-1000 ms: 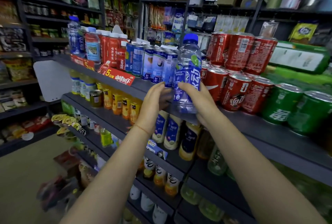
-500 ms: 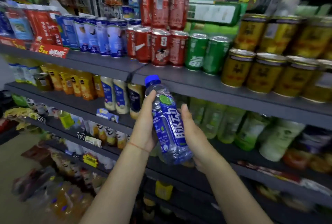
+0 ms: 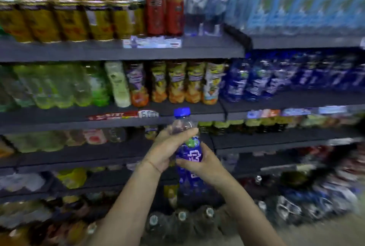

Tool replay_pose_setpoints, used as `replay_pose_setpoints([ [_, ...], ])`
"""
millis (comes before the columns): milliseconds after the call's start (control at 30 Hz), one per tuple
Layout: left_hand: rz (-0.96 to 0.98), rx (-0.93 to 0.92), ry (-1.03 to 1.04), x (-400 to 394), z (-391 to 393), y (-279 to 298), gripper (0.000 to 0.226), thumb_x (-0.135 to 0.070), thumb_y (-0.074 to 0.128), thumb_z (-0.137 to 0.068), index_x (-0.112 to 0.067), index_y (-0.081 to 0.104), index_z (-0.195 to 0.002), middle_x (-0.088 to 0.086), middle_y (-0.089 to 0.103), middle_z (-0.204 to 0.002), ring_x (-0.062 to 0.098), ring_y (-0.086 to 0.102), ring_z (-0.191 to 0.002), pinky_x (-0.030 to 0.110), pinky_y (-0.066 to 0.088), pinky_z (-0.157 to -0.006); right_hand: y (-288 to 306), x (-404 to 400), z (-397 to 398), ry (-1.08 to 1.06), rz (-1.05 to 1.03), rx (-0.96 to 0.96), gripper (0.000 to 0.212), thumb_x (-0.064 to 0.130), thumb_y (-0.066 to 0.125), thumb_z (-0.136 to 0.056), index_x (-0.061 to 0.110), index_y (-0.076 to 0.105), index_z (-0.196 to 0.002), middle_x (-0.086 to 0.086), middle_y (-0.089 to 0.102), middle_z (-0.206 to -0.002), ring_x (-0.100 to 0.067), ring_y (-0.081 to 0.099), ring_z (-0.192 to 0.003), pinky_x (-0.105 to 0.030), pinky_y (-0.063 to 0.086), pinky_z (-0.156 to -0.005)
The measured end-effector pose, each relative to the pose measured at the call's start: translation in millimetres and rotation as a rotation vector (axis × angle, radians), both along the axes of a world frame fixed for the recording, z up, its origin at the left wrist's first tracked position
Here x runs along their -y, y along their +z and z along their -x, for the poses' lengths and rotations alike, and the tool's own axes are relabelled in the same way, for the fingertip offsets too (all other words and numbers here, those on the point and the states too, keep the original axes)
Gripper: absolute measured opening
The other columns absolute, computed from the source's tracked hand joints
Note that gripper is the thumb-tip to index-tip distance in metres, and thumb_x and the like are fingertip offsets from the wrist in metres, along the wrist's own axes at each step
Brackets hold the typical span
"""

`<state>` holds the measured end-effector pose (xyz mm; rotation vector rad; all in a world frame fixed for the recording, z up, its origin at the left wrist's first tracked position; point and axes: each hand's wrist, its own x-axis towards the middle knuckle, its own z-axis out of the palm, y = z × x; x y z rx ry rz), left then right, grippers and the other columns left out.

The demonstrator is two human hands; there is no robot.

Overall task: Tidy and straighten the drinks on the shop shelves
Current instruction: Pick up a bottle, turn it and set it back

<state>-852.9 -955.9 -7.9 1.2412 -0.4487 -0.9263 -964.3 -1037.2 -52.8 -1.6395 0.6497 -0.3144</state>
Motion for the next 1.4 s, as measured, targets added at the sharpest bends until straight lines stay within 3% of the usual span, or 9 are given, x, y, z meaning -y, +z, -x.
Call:
replay_pose_setpoints([
  [133,0.088,0.266,-0.101,78,50,10,0.054,-0.008,0.089,-0.06,-0.013,0.066,-0.108,0.003,0.075,-0.095,0.019,0.071,-0.085,0.027,0.055,-0.071,8,73,55,-0.13,0.244,0.031,0.061,0.024,0.091,-0.061,0.026,0.059,-0.113,-0.001,0.073,-0.106,-0.019,0.07,-0.101,-0.038,0.055,-0.088],
  [233,0.136,0.46,-0.119,129,69,17,0.074,-0.027,0.092,-0.05,-0.014,0.064,-0.116,0.004,0.073,-0.109,0.016,0.07,-0.096,0.028,0.054,-0.079,17,127,74,-0.21,0.495,0.007,0.074,0.064,0.084,-0.057,0.036,0.059,-0.121,0.005,0.067,-0.111,-0.019,0.064,-0.108,-0.042,0.055,-0.087],
  [333,0.275,0.462,-0.193,180,80,28,0.071,-0.048,0.088,-0.056,-0.026,0.063,-0.119,-0.007,0.072,-0.115,0.01,0.066,-0.109,0.029,0.051,-0.092,31,175,86,-0.32,0.599,0.064,0.068,0.05,0.085,-0.058,0.032,0.058,-0.118,0.008,0.065,-0.108,-0.01,0.064,-0.101,-0.034,0.055,-0.079],
  [433,0.363,0.289,-0.317,239,85,46,0.069,-0.077,0.043,-0.078,-0.032,0.059,-0.128,-0.003,0.062,-0.135,0.011,0.056,-0.126,0.031,0.046,-0.106,43,225,97,-0.431,0.68,0.141,0.068,0.034,0.091,-0.06,0.038,0.053,-0.117,0.01,0.062,-0.111,-0.009,0.061,-0.106,-0.023,0.051,-0.082],
  [567,0.153,0.317,-0.119,334,86,50,0.042,-0.049,0.036,-0.102,-0.027,0.069,-0.114,0.001,0.07,-0.118,0.017,0.063,-0.115,0.032,0.048,-0.097,58,297,116,-0.498,0.719,0.104,0.072,0.031,0.092,-0.063,0.046,0.048,-0.118,0.008,0.061,-0.115,-0.001,0.057,-0.107,-0.011,0.046,-0.084],
  [667,-0.009,0.344,-0.023,391,82,32,0.027,-0.038,0.053,-0.092,-0.023,0.073,-0.103,-0.001,0.075,-0.102,0.023,0.068,-0.101,0.038,0.051,-0.085,59,346,125,-0.531,0.671,0.085,0.063,0.041,0.088,-0.063,0.034,0.056,-0.117,0.004,0.063,-0.114,-0.01,0.062,-0.104,-0.028,0.054,-0.085],
  [833,-0.213,0.822,0.176,440,95,11,0.003,-0.017,0.058,-0.088,-0.019,0.06,-0.09,0.001,0.067,-0.094,0.022,0.063,-0.089,0.036,0.051,-0.079,51,420,118,-0.497,0.638,-0.002,0.08,0.05,0.082,-0.059,0.021,0.055,-0.128,-0.002,0.061,-0.12,-0.021,0.059,-0.111,-0.039,0.054,-0.086],
  [1033,-0.47,1.117,0.469,458,118,11,0.024,-0.028,0.064,-0.089,-0.018,0.043,-0.095,-0.003,0.051,-0.081,0.028,0.058,-0.074,0.034,0.04,-0.055,42,483,102,-0.236,0.589,-0.063,0.089,0.04,0.086,-0.07,0.014,0.043,-0.143,-0.006,0.053,-0.134,-0.024,0.051,-0.125,-0.03,0.045,-0.095],
  [1400,-0.781,1.014,0.697,487,149,15,0.04,-0.033,0.066,-0.09,-0.011,0.039,-0.109,0.01,0.065,-0.09,0.034,0.065,-0.076,0.032,0.036,-0.053,34,520,113,-0.008,0.473,-0.012,0.075,0.014,0.069,-0.091,0.015,0.022,-0.15,-0.018,0.026,-0.149,-0.027,0.052,-0.121,-0.021,0.043,-0.093],
])
